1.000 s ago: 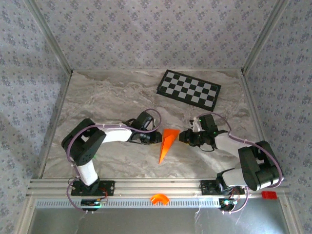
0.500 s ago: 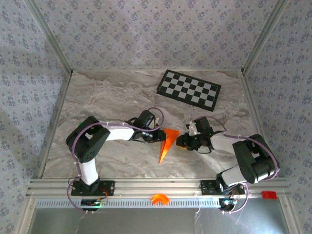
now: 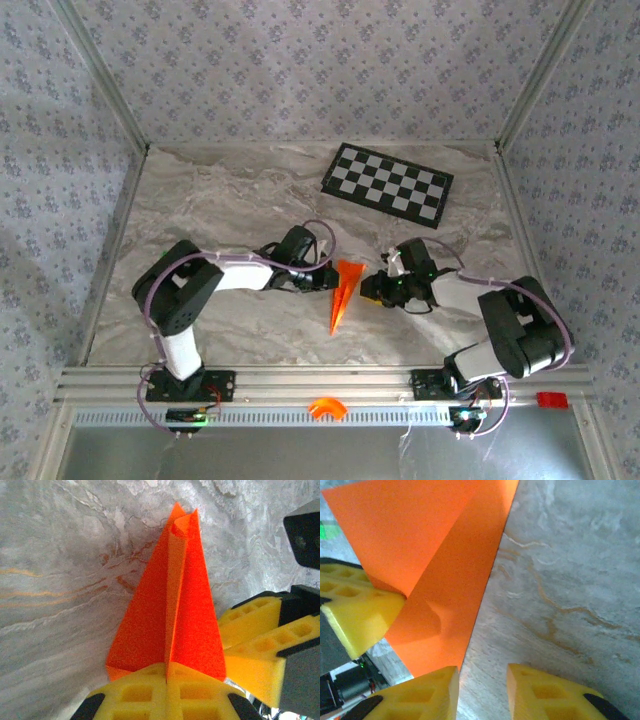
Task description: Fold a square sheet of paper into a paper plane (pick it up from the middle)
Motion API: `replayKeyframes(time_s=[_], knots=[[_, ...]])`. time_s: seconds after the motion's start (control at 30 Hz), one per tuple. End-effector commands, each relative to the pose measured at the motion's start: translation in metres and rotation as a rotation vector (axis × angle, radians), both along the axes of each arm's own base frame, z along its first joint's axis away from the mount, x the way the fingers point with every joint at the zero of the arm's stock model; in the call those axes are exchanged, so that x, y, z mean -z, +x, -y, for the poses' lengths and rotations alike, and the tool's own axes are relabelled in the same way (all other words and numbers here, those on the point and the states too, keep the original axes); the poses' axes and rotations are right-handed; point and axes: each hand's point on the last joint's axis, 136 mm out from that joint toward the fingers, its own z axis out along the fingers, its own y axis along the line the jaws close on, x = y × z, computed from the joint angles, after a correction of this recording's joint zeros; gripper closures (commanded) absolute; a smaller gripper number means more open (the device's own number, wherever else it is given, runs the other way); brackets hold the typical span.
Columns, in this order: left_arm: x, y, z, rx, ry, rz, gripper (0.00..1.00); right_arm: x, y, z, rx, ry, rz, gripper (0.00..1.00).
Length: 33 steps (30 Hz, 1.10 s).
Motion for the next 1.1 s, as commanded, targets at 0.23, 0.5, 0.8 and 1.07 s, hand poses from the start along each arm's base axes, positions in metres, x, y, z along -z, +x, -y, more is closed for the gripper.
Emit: replayKeyframes(time_s=[0.23, 0.5, 0.8, 1.07], knots=[[-0.029, 0.011, -0.031, -0.126, 0.277, 0.228, 0.98, -0.051, 0.014, -0.02, 0.046, 0.071, 0.09, 0.55], [-0.029, 0.008, -0.029, -0.151, 0.3, 0.242, 0.97, -0.045, 0.018, -0.038, 0.067, 0.041, 0.068, 0.51], [-0.03, 0.006, -0.027, -0.147, 0.305, 0.239, 0.96, -0.039, 0.019, -0.061, 0.024, 0.053, 0.038, 0.5], [-0.032, 0.005, -0.025, -0.141, 0.3, 0.242, 0.96, -0.017, 0.017, -0.066, -0.001, -0.023, -0.016, 0.52]])
